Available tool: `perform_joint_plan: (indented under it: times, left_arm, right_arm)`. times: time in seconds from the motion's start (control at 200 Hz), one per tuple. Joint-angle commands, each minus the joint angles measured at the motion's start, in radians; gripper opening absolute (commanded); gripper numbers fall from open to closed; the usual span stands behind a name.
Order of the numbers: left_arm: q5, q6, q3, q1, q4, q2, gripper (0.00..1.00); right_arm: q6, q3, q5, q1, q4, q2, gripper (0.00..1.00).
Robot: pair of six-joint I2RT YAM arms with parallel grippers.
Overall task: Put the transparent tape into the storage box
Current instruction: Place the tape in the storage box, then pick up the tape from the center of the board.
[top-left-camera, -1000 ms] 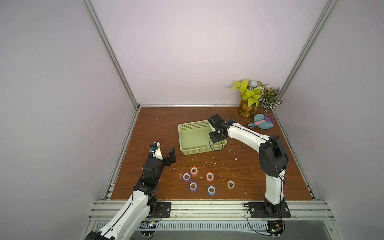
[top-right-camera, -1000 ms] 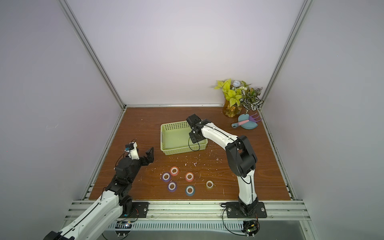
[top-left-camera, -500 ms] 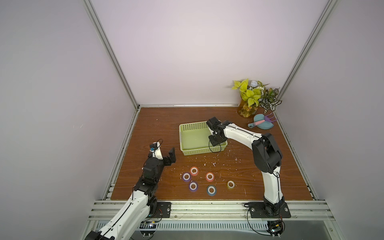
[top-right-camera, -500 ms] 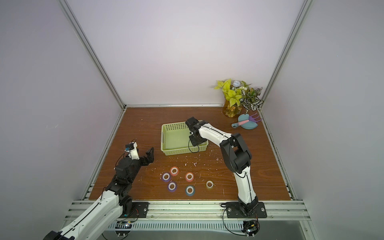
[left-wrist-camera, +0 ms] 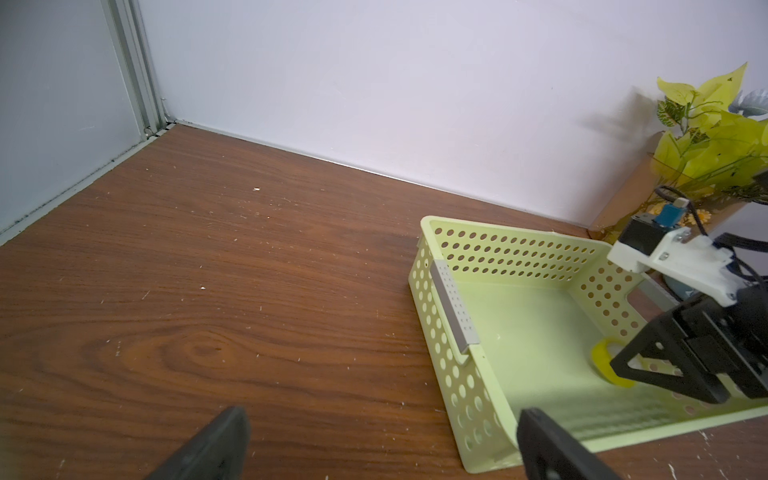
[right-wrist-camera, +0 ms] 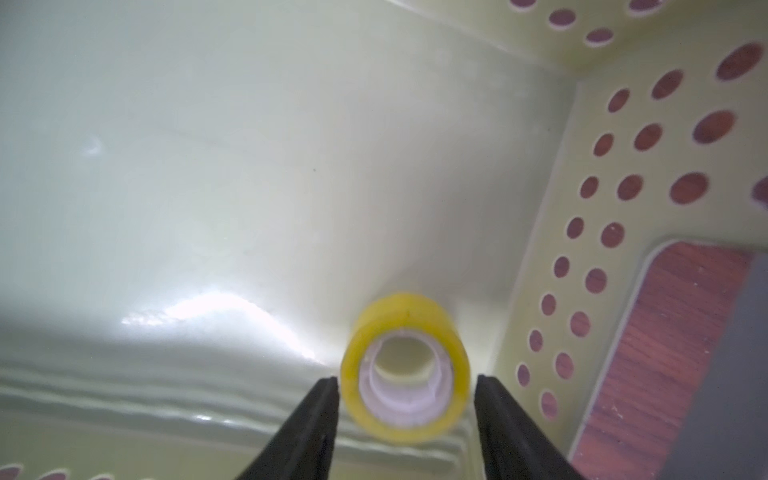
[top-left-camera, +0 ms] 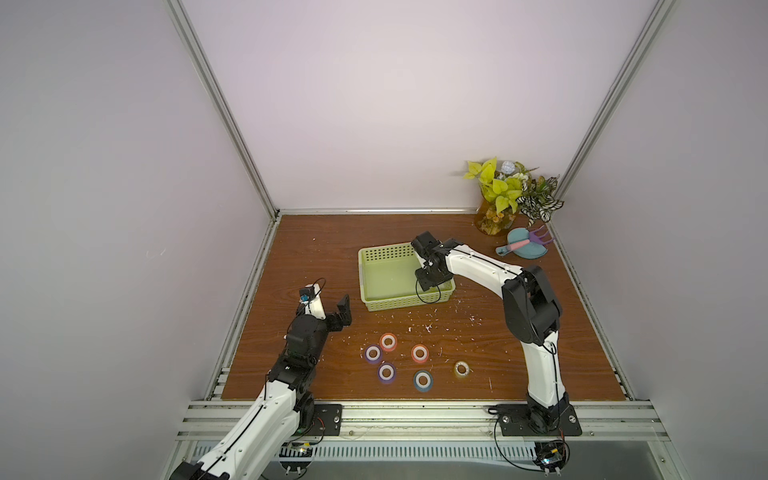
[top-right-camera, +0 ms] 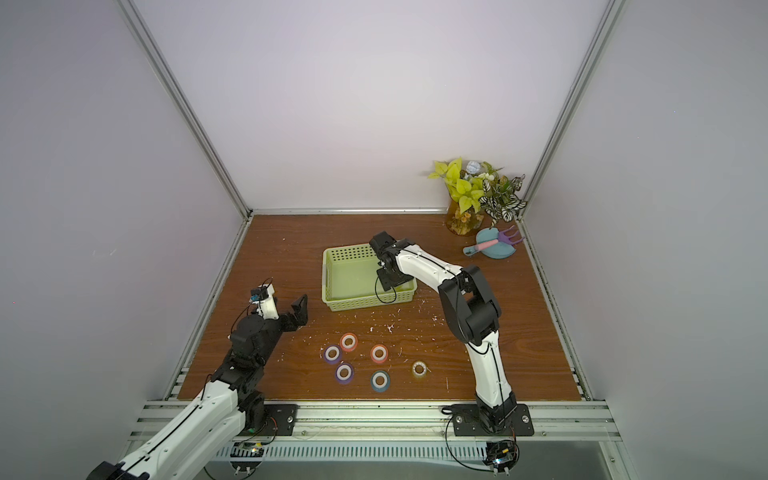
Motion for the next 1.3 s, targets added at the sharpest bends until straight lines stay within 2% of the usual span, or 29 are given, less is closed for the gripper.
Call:
perform_joint_plan:
  times: [0.0, 0.215, 0.375, 0.48, 0.585, 0.896, 1.296]
  left_arm:
    - [-0.003, 0.011, -0.004, 0.009, 0.025, -0.001, 0.99]
    - [-0.003, 0.011, -0.004, 0.008, 0.028, 0.004, 0.99]
    - [-0.002, 0.010, -0.005, 0.009, 0.028, 0.005, 0.99]
    - [-0.002, 0.010, -0.004, 0.009, 0.026, 0.004, 0.99]
    - [-0.001, 0.011, -0.003, 0.008, 0.022, 0.001, 0.99]
    - [-0.010, 0.006, 0.000, 0.009, 0.008, -0.005, 0.99]
    - [-0.011, 0.003, 0.000, 0.009, 0.011, 0.006, 0.99]
  right_arm:
    - [0.002, 0.040, 0.014, 0.007, -0.033, -0.045, 0.62]
    - [0.013, 0.029, 0.019, 0.018, -0.037, -0.139, 0.67]
    - [0.035, -0.063, 0.033, 0.025, -0.006, -0.258, 0.73]
    - [0.061, -0.170, 0.026, 0.026, 0.032, -0.363, 0.81]
    - [0.089, -0.300, 0.009, 0.026, 0.080, -0.477, 0.98]
    - [0.184, -0.637, -0.024, 0.039, 0.125, -0.727, 0.99]
    - [0.359, -0.944, -0.107, 0.159, 0.157, -0.882, 0.96]
